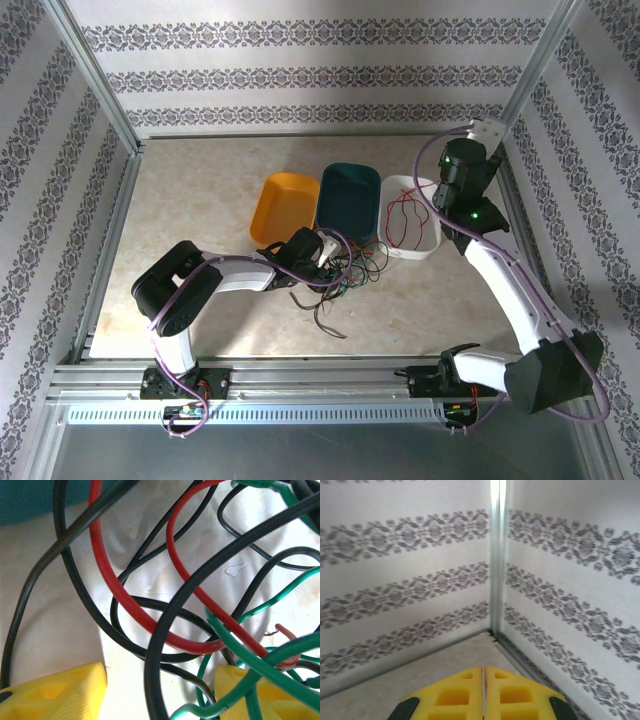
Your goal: Untangle the cables
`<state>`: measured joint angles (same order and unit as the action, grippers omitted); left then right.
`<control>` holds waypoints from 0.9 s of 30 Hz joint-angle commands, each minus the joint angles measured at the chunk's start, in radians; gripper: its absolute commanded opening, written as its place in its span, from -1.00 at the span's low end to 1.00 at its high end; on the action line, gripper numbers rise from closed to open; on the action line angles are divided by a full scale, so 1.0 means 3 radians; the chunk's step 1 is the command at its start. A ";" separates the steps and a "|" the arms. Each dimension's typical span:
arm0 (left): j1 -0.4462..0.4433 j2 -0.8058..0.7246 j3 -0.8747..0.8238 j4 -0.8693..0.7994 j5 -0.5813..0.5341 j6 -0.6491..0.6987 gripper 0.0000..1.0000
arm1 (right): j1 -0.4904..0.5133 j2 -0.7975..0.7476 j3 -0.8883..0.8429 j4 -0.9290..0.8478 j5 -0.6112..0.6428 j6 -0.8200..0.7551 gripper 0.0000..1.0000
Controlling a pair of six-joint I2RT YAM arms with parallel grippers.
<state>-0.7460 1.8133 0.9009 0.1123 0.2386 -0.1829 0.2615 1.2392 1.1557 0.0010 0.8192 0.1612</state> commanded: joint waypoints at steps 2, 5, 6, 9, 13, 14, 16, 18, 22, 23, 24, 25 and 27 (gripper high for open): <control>0.0036 0.0084 -0.0053 -0.0363 -0.0087 0.0020 0.22 | 0.0171 0.0321 0.0038 0.0235 0.0952 -0.0121 -1.00; 0.0037 0.0082 -0.0047 -0.0384 -0.0074 0.0031 0.22 | 0.0275 0.0606 0.0105 0.0232 0.1248 -0.0238 -1.00; 0.0036 0.0086 -0.0044 -0.0393 -0.0071 0.0036 0.21 | 0.0313 0.0670 0.0101 0.0224 0.1264 -0.0229 -1.00; 0.0035 0.0076 -0.0040 -0.0418 -0.0074 0.0051 0.21 | 0.0429 0.0807 0.0090 -0.0007 0.1249 -0.0032 -1.00; 0.0037 0.0058 -0.0045 -0.0418 -0.0065 0.0057 0.22 | 0.0514 0.1024 0.0045 -0.0387 0.1209 0.0359 -1.00; 0.0037 0.0064 -0.0045 -0.0418 -0.0064 0.0057 0.22 | 0.0514 0.1067 0.0049 -0.0530 0.1175 0.0502 -1.00; 0.0037 0.0075 -0.0044 -0.0426 -0.0059 0.0063 0.22 | 0.0519 0.1150 0.0029 -0.0738 0.0989 0.0763 -1.00; 0.0036 0.0095 -0.0032 -0.0430 -0.0059 0.0063 0.22 | 0.0520 0.1230 0.0026 -0.0915 0.0785 0.0977 -1.00; 0.0037 0.0101 -0.0022 -0.0426 -0.0074 0.0058 0.22 | 0.0502 0.1407 0.0032 -0.1295 0.0426 0.1435 -1.00; 0.0037 0.0094 -0.0023 -0.0420 -0.0079 0.0053 0.22 | 0.0483 0.1441 0.0026 -0.1355 0.0309 0.1552 -1.00; 0.0037 0.0095 -0.0024 -0.0417 -0.0080 0.0047 0.22 | 0.0461 0.1483 0.0019 -0.1444 0.0173 0.1708 -1.00; 0.0037 0.0096 -0.0023 -0.0412 -0.0080 0.0042 0.22 | 0.0442 0.1532 0.0008 -0.1502 0.0067 0.1817 -1.00; 0.0036 0.0095 -0.0027 -0.0415 -0.0078 0.0034 0.22 | 0.0428 0.1630 -0.0012 -0.1563 -0.0026 0.1936 -1.00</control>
<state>-0.7460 1.8133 0.9043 0.1043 0.2420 -0.1780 0.4034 1.6947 1.1622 -0.3721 0.9047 0.6022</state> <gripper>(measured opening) 0.609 0.046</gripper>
